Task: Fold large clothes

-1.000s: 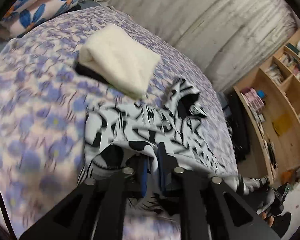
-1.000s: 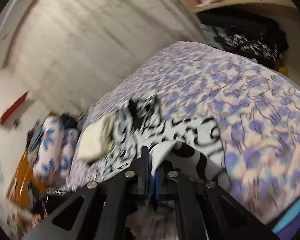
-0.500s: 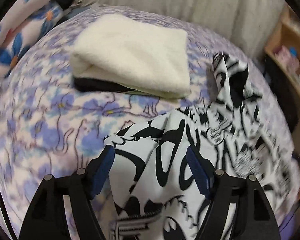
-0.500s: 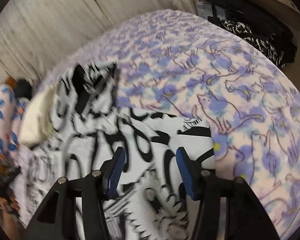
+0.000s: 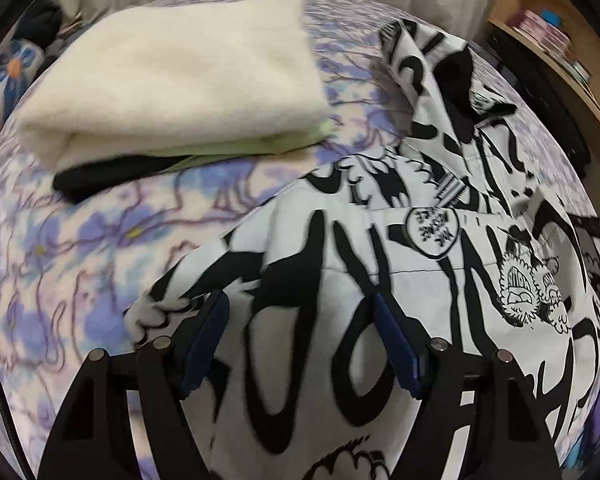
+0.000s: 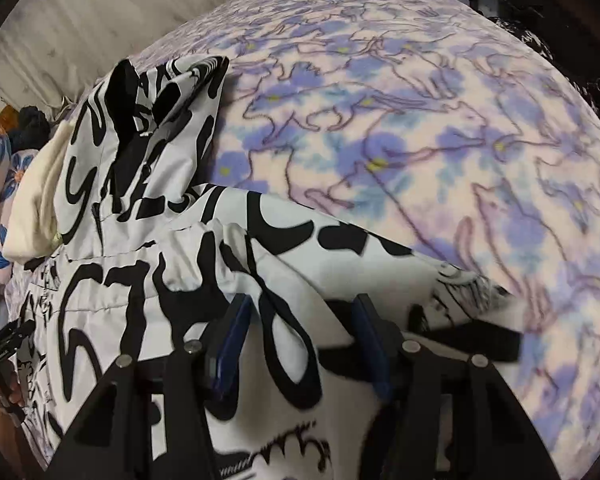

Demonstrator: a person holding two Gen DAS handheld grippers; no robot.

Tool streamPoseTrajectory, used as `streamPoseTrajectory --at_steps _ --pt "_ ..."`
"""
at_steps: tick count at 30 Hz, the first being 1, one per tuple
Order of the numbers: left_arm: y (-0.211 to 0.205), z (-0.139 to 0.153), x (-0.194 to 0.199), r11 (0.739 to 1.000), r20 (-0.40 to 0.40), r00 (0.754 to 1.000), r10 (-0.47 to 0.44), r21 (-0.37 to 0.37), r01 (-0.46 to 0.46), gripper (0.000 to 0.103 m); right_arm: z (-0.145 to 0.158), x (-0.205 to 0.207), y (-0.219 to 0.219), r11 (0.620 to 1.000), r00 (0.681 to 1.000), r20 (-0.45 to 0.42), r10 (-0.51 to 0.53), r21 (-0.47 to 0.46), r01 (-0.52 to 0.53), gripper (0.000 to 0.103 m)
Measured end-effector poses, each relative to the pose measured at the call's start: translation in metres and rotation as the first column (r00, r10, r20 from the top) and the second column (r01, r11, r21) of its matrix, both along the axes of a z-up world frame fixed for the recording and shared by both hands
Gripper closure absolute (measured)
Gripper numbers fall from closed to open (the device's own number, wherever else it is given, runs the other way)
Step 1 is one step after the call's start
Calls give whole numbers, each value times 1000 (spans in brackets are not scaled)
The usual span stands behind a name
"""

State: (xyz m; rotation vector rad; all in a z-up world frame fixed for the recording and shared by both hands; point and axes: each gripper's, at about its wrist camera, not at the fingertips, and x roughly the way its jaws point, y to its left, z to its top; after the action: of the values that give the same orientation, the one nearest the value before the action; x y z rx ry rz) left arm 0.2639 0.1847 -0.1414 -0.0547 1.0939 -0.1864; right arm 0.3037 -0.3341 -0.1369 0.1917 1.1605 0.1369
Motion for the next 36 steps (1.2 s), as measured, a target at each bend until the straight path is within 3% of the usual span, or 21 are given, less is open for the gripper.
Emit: streamPoseTrajectory --at_steps 1,3,4,5,6,7,8,11,14,19,24,27,33,36 --pt "-4 -1 0 1000 2 1000 -11 10 11 37 -1 -2 4 1000 1000 15 9 -17 -8 51" --pt "-13 0 -2 999 14 999 -39 35 39 51 -2 -6 11 998 999 28 40 -39 -39 68" --pt "-16 1 -4 998 18 999 -49 46 48 60 -2 -8 15 997 998 24 52 -51 -51 86" --pt "-20 3 -6 996 24 998 -51 74 49 65 -2 -10 19 996 998 24 59 -66 -57 94" --pt "-24 5 -8 993 37 998 -46 106 42 74 -1 -14 23 993 997 36 68 -101 -64 95" --pt "-28 7 -11 986 54 998 -29 167 20 92 2 -17 27 989 996 49 69 -134 -62 97" --pt "-30 10 -12 982 60 998 -25 190 13 95 5 -20 30 987 996 61 64 -152 -54 97" --pt "-30 24 -23 979 103 995 4 205 -25 100 21 -30 31 984 992 122 42 -175 -20 98" --pt "-29 43 -32 975 163 986 27 212 -62 101 45 -37 21 991 980 197 0 -134 27 98" --pt "-29 80 -36 973 289 954 76 190 -135 101 85 -42 12 994 950 307 -54 -78 82 98" --pt "-23 91 -23 969 339 931 133 155 -195 101 91 -28 2 988 934 334 -125 -46 148 98" --pt "-25 75 -6 965 329 934 137 171 -201 101 76 -19 -1 984 942 306 -140 -62 167 98" --pt "-27 -8 32 962 171 974 147 206 -181 100 -10 6 -1 972 982 121 -147 -166 166 98" --pt "-27 -19 36 963 166 974 155 194 -187 97 -14 5 7 962 981 138 -136 -220 164 95"
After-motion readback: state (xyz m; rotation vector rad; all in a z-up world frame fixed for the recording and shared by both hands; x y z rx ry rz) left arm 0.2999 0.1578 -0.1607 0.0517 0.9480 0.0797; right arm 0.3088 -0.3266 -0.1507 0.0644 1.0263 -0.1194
